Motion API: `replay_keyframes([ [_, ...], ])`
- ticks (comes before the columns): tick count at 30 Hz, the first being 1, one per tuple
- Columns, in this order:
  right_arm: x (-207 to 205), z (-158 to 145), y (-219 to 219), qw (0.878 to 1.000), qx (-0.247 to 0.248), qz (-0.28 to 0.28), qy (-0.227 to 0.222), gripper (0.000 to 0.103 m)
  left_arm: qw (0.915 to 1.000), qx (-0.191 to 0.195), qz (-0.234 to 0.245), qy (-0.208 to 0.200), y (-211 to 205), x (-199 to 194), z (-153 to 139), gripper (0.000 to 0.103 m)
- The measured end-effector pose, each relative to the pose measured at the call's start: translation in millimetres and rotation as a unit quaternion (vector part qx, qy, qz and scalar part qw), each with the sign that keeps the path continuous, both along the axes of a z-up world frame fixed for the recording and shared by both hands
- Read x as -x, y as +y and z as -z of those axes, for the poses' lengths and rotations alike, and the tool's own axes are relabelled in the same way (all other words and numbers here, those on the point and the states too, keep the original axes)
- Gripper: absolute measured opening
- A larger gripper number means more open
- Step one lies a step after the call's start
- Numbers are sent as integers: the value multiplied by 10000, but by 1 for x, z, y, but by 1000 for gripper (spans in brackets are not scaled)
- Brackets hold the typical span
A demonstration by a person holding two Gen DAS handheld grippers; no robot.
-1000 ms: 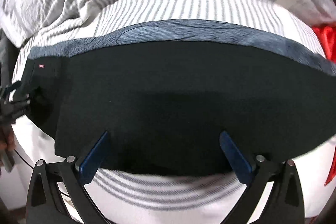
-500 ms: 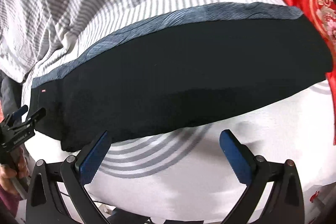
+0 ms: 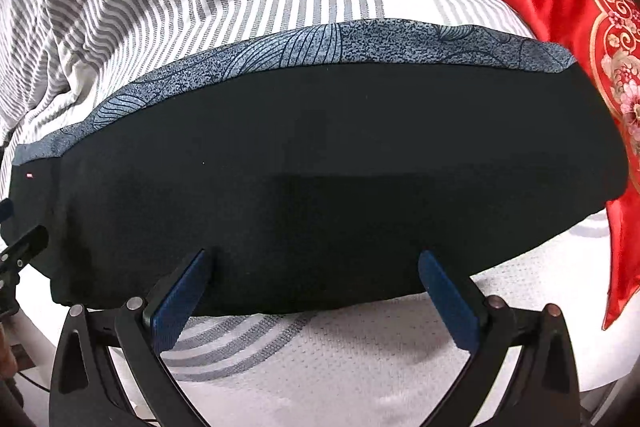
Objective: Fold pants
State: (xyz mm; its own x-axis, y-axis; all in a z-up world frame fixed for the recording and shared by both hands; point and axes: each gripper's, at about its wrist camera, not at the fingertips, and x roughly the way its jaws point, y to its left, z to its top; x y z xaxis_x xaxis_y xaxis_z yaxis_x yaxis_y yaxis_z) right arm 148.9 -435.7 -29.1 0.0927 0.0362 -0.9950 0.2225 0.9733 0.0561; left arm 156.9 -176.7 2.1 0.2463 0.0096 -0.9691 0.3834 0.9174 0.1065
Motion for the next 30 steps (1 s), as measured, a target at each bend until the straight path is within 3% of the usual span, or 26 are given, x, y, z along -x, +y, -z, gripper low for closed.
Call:
replay_keyframes([
  [3, 1, 2, -8, 9997, -182, 127, 81, 103, 9999, -46, 96, 9, -12, -3, 3, 99],
  [6, -1, 0, -9, 9992, -268, -158, 262, 103, 9997, -63, 217, 34, -31, -4, 4, 99],
  [8, 2, -10, -19, 9980, -626, -34, 82, 103, 9996, -57, 275, -7, -40, -10, 3, 99],
  [10, 16, -27, -49, 9937, -990, 452, -273, 103, 9994, -2, 332, -34, -51, -14, 1, 99],
  [15, 57, -46, -154, 9663, -1458, 2004, -700, 101, 9966, 344, 743, -100, -116, -28, -4, 99],
  [18, 58, -59, -193, 9571, -1544, 2220, -1041, 98, 9924, 642, 1037, -181, -168, -37, -5, 99],
  [21, 40, -65, -211, 9527, -1666, 2182, -1302, 81, 9871, 1017, 1240, -27, -224, -51, 4, 99],
  [23, 26, -59, -220, 9511, -1757, 2195, -1282, 47, 9833, 1203, 1364, 54, -255, -57, 11, 99],
  [25, 23, -49, -228, 9497, -1840, 2246, -1174, 32, 9807, 1257, 1496, 90, -280, -60, 21, 99],
  [30, 39, -14, -238, 9480, -1906, 2431, -759, 24, 9838, 870, 1558, 155, -311, -69, 64, 99],
])
